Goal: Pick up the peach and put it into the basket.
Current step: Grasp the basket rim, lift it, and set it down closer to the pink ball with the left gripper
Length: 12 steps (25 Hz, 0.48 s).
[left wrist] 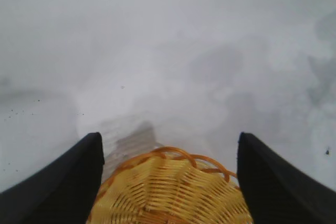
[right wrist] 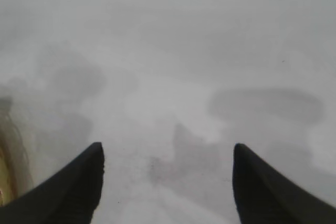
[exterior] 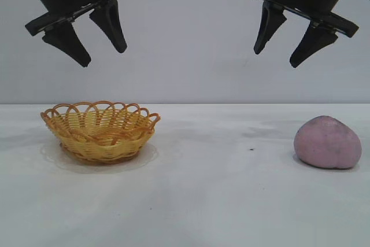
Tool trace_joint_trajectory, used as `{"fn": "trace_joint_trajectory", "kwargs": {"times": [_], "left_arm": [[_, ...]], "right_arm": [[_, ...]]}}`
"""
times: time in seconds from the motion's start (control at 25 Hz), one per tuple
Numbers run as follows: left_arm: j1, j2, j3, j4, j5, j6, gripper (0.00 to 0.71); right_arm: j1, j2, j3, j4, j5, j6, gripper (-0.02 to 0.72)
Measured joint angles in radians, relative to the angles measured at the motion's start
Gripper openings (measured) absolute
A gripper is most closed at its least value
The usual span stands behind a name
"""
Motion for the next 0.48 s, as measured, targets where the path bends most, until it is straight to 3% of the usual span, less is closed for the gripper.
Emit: {"fn": "trace_joint_trajectory", "kwargs": {"times": [0.48], "left_arm": [[0.000, 0.000, 0.000, 0.014, 0.023, 0.000, 0.519]], "right_arm": [[0.000, 0.000, 0.000, 0.000, 0.000, 0.000, 0.449]]}}
